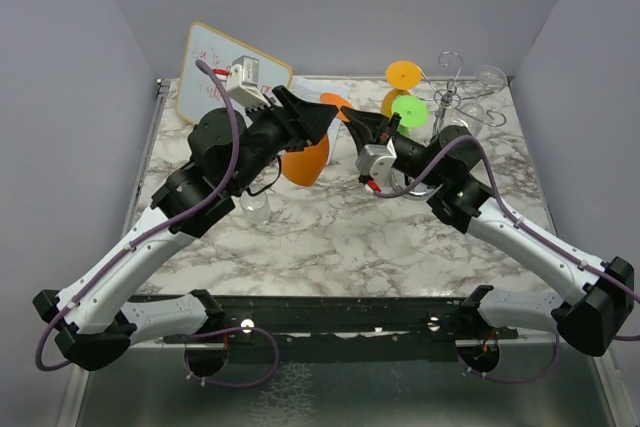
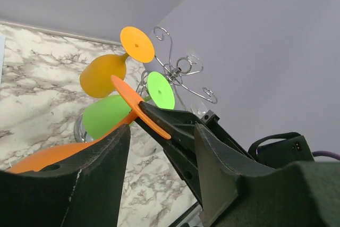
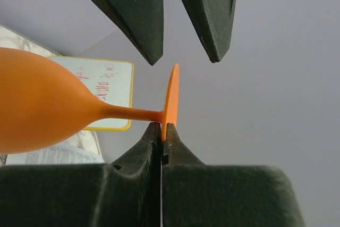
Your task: Place the wine glass upside down on the wine glass rack
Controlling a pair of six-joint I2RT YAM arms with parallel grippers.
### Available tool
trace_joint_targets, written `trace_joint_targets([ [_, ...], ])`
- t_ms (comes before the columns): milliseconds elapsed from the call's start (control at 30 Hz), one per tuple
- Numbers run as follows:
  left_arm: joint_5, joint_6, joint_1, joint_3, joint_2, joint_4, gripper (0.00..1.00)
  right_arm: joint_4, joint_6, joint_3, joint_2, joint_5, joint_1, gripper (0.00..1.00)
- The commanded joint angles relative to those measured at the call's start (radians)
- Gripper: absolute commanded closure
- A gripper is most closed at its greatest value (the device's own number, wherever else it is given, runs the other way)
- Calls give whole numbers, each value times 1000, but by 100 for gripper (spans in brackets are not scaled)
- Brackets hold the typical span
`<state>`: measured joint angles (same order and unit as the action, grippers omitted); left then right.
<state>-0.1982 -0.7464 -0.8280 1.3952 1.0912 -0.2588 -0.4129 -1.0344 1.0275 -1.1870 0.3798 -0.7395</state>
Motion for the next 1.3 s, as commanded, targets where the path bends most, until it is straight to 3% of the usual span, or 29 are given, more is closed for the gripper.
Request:
trace_joint_targets([
  [0, 12, -57, 23, 11, 25, -1, 48, -45, -52, -24, 26, 33, -3, 99],
  [167, 51, -130, 89, 19, 62, -4, 47, -11, -71, -8, 14, 48, -6, 99],
  [267, 140, -166, 137, 13, 86, 24, 52, -3, -98, -13, 9, 40, -9, 99],
  [700, 476, -259, 233, -50, 88, 153, 100, 14, -71, 4, -12, 34, -9, 98],
  [800, 509, -266, 239, -64, 88, 173, 100, 5, -52, 4, -17, 30, -10, 87],
  [933, 492, -254, 246, -79, 79, 179, 100, -19, -3, -13, -2, 38, -10, 56],
  [1100, 441, -229, 250, -95, 50, 201, 100, 72, 69, 4, 33, 67, -9, 28],
  [1267, 358, -188, 250, -124, 2, 209, 100, 151, 249, 37, 104, 114, -10, 23],
])
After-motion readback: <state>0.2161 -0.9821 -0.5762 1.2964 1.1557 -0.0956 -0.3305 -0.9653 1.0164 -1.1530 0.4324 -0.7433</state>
